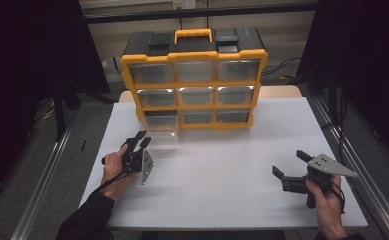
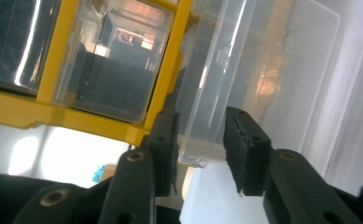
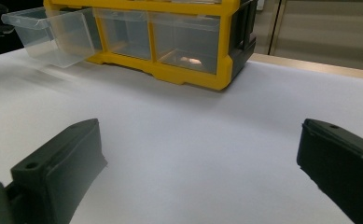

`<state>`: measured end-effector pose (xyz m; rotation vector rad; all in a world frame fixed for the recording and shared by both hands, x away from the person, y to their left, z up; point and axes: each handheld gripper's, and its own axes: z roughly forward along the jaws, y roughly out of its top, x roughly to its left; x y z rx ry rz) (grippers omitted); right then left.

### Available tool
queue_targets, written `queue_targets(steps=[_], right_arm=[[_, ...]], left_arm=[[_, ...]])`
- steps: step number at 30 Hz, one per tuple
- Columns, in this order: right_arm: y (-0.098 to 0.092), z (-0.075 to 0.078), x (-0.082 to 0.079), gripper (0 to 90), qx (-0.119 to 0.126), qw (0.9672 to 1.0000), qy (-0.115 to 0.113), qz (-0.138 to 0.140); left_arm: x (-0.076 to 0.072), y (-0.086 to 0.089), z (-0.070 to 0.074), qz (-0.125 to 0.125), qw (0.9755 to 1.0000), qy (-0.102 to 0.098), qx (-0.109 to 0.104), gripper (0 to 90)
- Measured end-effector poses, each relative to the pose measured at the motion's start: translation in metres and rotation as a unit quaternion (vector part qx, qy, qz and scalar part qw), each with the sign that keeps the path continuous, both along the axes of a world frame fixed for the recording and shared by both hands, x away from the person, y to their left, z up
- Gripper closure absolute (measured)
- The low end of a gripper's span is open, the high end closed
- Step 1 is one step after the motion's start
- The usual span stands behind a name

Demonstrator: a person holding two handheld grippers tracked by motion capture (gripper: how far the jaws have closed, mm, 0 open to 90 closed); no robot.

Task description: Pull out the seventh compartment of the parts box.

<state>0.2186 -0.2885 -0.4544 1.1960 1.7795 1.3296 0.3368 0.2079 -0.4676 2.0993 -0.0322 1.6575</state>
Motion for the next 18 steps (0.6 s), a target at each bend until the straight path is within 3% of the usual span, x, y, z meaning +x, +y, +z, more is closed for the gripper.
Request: queue_targets(steps=[1,2,5,6,7,8,10,11,12,15,17,18], right_arm=[[0.0000,0.0000,0.0000,0.0,0.000,1.0000,0.000,0.000],[-0.0003,-0.0002,0.0002,0.0,0.001,1.0000,0.001,-0.001],[-0.0010,-0.0005,0.0005,0.0,0.001,1.0000,0.002,0.001],[-0.0011,-0.0005,0.0006,0.0,0.002,1.0000,0.003,0.001],[-0.0013,-0.0008,0.0009,0.0,0.003,1.0000,0.001,-0.001],[-0.0015,-0.0009,0.0008,0.0,0.003,1.0000,0.002,-0.001],[-0.0017,-0.0008,0.0007,0.0,0.004,1.0000,0.003,0.000],[-0.0017,-0.0010,0.0008,0.0,0.006,1.0000,0.003,0.000],[-0.0017,-0.0011,0.0009,0.0,0.005,1.0000,0.004,0.000],[-0.0018,-0.0012,0.0014,0.0,0.004,1.0000,0.003,0.002],[-0.0020,-0.0014,0.0017,0.0,0.004,1.0000,0.003,0.002],[-0.0023,-0.0015,0.0020,0.0,0.003,1.0000,0.003,0.002]], left_arm=[[0.0000,0.0000,0.0000,0.000,1.0000,0.000,0.000,60.5],[0.0010,0.0000,0.0006,0.002,0.9998,0.013,-0.018,57.3],[0.0018,0.0005,0.0017,0.010,0.9992,0.020,-0.032,50.1],[0.0025,0.0005,0.0013,0.019,0.9976,0.037,-0.056,48.1],[0.0025,0.0005,0.0013,0.019,0.9976,0.037,-0.056,46.0],[0.0032,-0.0001,0.0007,0.024,0.9963,0.043,-0.071,42.3],[0.0035,-0.0002,0.0020,0.024,0.9964,0.038,-0.071,36.3],[0.0045,-0.0016,0.0009,0.030,0.9935,0.051,-0.097,31.4],[0.0046,-0.0012,0.0010,0.037,0.9922,0.063,-0.101,28.4],[0.0060,-0.0013,0.0015,0.046,0.9903,0.064,-0.114,18.4],[0.0066,-0.0004,0.0040,0.055,0.9846,0.075,-0.148,14.9],[0.0070,-0.0003,0.0060,0.052,0.9832,0.074,-0.159,13.0]])
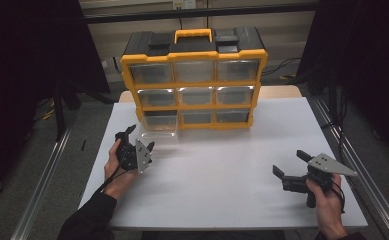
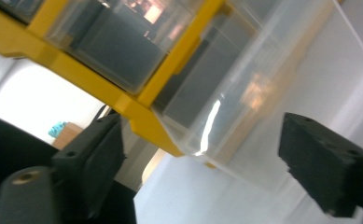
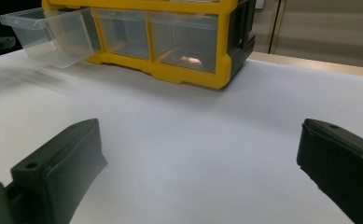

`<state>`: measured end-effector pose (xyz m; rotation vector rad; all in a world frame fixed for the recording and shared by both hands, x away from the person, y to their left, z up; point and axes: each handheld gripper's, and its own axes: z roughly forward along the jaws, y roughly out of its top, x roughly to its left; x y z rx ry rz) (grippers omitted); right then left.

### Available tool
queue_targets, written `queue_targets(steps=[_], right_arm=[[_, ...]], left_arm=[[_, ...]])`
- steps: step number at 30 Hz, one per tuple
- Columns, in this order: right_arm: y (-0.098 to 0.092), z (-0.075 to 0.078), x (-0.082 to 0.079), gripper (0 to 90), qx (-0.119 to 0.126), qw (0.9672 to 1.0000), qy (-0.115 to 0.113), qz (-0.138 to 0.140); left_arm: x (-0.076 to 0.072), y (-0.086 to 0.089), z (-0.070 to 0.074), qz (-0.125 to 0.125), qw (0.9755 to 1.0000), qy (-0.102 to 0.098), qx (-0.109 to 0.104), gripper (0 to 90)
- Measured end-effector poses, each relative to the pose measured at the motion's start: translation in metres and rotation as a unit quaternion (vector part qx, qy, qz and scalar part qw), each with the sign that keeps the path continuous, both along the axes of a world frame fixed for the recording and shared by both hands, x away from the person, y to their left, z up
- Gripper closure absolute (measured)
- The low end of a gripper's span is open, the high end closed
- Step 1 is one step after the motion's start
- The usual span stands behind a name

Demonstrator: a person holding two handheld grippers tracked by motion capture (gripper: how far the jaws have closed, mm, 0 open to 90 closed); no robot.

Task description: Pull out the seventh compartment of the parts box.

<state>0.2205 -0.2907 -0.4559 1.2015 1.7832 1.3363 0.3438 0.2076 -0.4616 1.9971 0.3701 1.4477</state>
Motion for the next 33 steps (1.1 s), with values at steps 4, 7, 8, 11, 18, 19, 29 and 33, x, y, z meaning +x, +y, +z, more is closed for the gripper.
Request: queue_targets(steps=[4,7,8,11,18,19,29,33], right_arm=[[0.000,0.000,0.001,0.0,0.003,1.0000,0.002,-0.004],[0.000,0.000,0.001,0.0,0.002,1.0000,-0.001,-0.003],[0.001,0.000,0.001,0.0,0.002,1.0000,-0.001,-0.002],[0.001,0.000,0.001,0.0,0.001,1.0000,0.000,-0.001],[0.002,0.001,0.000,0.0,-0.003,1.0000,-0.001,0.000],[0.003,0.001,0.000,0.0,-0.004,1.0000,-0.002,0.000],[0.003,0.001,-0.001,0.1,-0.006,1.0000,-0.001,0.000],[0.002,0.001,-0.001,0.1,-0.004,1.0000,-0.002,0.000]], left_arm=[[-0.001,0.000,0.005,-0.002,0.9988,0.018,-0.045,10.4],[-0.002,0.000,0.007,0.002,0.9960,0.032,-0.083,8.0],[-0.002,0.000,0.010,0.002,0.9934,0.045,-0.106,7.7],[-0.001,0.002,0.014,0.001,0.9849,0.079,-0.154,6.5],[0.001,0.008,0.016,0.025,0.9553,0.151,-0.253,7.5],[0.002,0.009,0.017,0.024,0.9482,0.163,-0.272,7.4],[0.004,0.013,0.018,0.023,0.9109,0.215,-0.351,4.9],[0.001,0.014,0.017,0.013,0.8894,0.235,-0.392,5.4]])
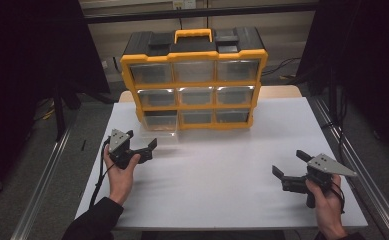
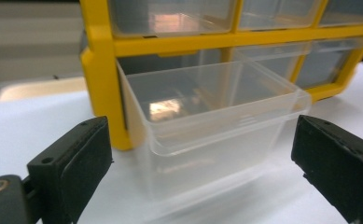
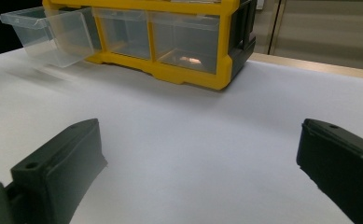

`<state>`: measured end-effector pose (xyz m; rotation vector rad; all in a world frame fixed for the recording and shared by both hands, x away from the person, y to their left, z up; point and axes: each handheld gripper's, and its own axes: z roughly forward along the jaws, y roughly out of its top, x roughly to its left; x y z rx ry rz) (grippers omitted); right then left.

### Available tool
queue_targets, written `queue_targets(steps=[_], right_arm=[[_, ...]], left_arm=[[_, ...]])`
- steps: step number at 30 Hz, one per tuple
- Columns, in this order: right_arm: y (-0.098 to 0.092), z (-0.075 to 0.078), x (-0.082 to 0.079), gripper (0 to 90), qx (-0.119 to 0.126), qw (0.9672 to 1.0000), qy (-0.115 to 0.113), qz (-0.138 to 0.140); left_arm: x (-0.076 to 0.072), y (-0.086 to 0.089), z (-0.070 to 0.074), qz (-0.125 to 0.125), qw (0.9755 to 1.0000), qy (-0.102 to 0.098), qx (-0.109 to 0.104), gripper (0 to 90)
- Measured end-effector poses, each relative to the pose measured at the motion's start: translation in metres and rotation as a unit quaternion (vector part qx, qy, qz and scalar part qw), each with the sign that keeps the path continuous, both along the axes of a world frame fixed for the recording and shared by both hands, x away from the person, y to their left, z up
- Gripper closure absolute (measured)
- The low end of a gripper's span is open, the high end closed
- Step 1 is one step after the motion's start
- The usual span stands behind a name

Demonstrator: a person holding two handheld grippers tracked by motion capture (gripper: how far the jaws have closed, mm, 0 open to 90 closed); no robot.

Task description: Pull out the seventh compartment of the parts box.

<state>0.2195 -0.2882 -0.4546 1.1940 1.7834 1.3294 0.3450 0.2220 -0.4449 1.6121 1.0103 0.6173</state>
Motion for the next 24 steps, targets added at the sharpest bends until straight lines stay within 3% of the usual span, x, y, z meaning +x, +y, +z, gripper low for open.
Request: queue_targets(steps=[4,8,9,10,13,17,18,19,21,24], right_arm=[[0.002,0.001,0.000,0.0,-0.001,1.0000,0.000,0.002],[0.002,0.001,0.000,0.1,-0.003,1.0000,0.000,0.004],[0.002,0.001,0.001,0.1,-0.003,1.0000,0.000,0.004],[0.002,0.001,0.001,0.1,-0.003,1.0000,0.000,0.004],[0.002,0.000,0.001,0.1,-0.002,1.0000,-0.001,0.002],[0.002,0.001,0.000,0.1,-0.001,1.0000,-0.002,0.003],[0.002,0.001,0.000,0.1,0.000,1.0000,-0.002,0.004],[0.002,0.001,0.000,0.1,0.000,1.0000,-0.002,0.004],[0.002,0.001,0.000,0.1,0.000,1.0000,-0.002,0.004],[0.002,0.001,0.001,0.1,0.000,1.0000,-0.002,0.003]], left_arm=[[-0.004,0.003,-0.001,0.007,0.9999,-0.002,0.015,5.6],[-0.012,0.001,0.001,-0.008,0.9984,-0.013,0.054,5.6],[-0.016,-0.001,0.002,-0.011,0.9982,-0.019,0.055,5.6],[-0.016,-0.001,0.002,-0.011,0.9982,-0.019,0.055,5.6],[-0.024,-0.005,0.002,-0.035,0.9989,-0.017,0.028,5.7],[-0.033,-0.004,0.000,-0.031,0.9985,-0.016,0.042,5.7],[-0.036,-0.002,0.001,-0.029,0.9983,-0.026,0.044,5.7],[-0.039,0.000,0.000,-0.028,0.9985,-0.031,0.036,5.6],[-0.041,0.002,0.000,-0.026,0.9983,-0.031,0.042,5.4],[-0.046,0.005,-0.005,-0.023,0.9989,-0.022,0.033,5.4]])
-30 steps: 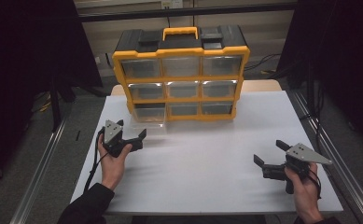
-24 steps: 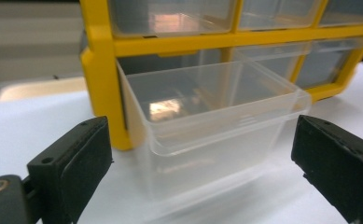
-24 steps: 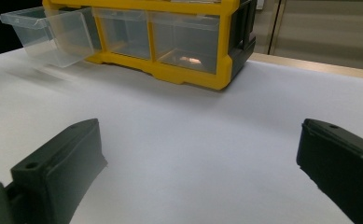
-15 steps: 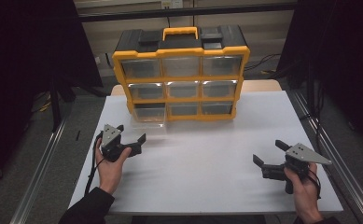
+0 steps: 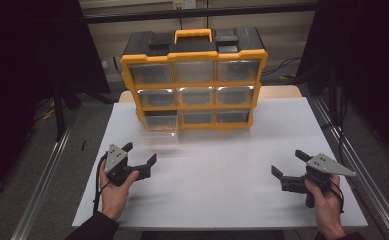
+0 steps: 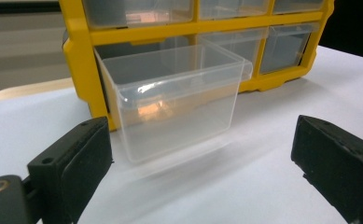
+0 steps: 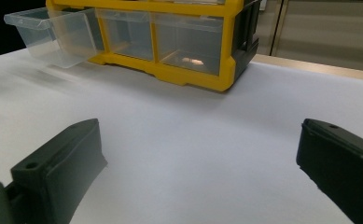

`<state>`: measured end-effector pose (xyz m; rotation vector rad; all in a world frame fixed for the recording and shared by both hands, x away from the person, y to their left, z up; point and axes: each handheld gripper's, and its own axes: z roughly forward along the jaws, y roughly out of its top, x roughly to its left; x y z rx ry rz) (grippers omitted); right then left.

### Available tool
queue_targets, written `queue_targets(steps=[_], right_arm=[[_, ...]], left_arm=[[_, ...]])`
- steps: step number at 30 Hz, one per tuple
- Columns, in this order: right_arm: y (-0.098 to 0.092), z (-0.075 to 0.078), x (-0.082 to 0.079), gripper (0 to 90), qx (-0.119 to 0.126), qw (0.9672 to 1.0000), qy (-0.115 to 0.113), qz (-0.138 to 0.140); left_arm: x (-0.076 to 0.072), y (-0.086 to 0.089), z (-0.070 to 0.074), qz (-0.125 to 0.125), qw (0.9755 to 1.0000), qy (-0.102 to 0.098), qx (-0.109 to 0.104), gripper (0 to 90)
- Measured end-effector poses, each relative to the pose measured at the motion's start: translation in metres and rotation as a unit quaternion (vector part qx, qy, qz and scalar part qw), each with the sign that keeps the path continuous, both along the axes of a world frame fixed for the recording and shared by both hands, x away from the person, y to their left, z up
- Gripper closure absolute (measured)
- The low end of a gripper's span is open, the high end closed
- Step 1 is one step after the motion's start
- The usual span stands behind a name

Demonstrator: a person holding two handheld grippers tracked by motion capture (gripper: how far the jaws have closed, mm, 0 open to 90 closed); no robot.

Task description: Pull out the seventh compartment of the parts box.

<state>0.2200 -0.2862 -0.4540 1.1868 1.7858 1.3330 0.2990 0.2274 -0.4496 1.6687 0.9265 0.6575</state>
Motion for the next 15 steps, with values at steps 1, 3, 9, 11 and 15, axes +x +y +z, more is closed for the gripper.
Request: queue_targets(steps=[1,3,9,11,15], right_arm=[[0.000,0.000,0.000,0.1,0.000,1.0000,0.000,0.000],[0.000,0.000,0.000,0.1,0.001,1.0000,0.000,0.001],[-0.001,0.000,-0.001,0.1,0.002,1.0000,0.002,-0.001],[-0.001,0.000,-0.001,0.1,0.003,1.0000,0.001,-0.003],[-0.001,0.000,-0.002,0.1,0.001,1.0000,0.000,-0.002]], left_arm=[[0.000,0.000,0.000,0.000,1.0000,0.000,0.000,5.3],[-0.002,0.002,-0.002,0.005,0.9997,0.010,-0.024,4.9],[-0.011,0.013,-0.001,0.009,0.9996,0.006,-0.028,4.8],[-0.014,0.015,-0.001,0.016,0.9993,0.000,-0.034,4.8],[-0.019,0.027,0.001,0.020,0.9998,-0.004,-0.002,4.2]])
